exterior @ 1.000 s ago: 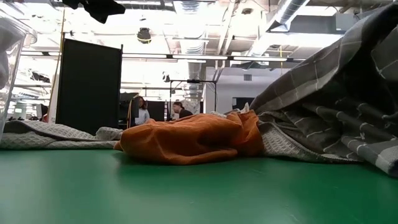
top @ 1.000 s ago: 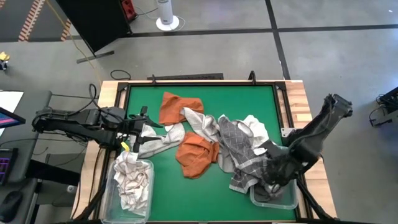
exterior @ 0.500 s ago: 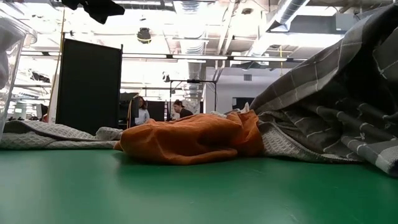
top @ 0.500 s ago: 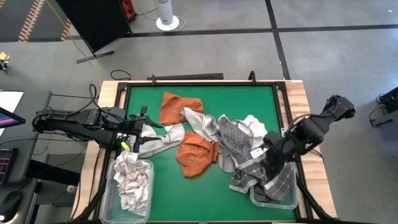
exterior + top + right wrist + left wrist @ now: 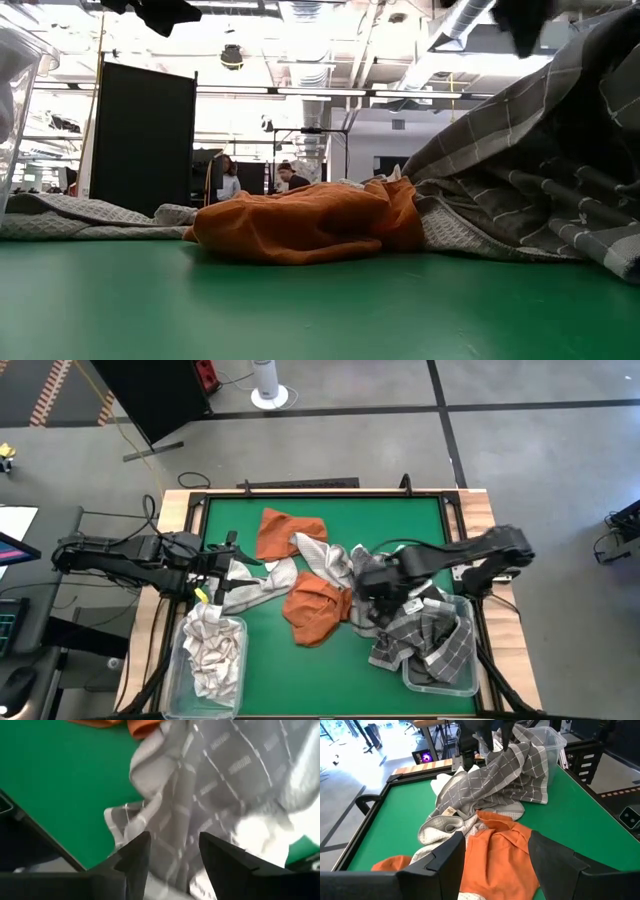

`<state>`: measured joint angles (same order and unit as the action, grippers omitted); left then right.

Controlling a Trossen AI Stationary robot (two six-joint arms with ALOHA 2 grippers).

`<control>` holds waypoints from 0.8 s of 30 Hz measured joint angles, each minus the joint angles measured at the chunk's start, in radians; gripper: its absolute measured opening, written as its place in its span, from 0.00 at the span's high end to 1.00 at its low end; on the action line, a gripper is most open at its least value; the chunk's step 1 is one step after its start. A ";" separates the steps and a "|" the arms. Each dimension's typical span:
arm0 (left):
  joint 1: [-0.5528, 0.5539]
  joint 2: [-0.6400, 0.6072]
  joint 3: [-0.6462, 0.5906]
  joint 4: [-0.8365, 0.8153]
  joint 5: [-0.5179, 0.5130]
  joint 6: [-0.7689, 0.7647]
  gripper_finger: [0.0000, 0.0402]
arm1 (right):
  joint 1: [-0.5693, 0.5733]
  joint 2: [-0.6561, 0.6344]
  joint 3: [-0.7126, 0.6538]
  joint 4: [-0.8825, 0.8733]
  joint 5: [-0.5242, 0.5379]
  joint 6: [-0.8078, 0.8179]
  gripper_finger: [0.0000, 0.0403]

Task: Sort towels by color in basket
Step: Put the gray squared towel into the right transparent bin

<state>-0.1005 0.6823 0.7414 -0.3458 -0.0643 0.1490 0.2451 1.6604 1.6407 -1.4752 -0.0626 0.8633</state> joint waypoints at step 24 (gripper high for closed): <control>0.000 -0.008 0.000 -0.054 -0.059 0.020 0.48 | -0.153 0.530 0.077 -0.092 0.038 -0.397 0.48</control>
<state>-0.1005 0.6743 0.7410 -0.3999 -0.1230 0.1686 0.0922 2.1904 1.7176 -1.5667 -0.0242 0.4663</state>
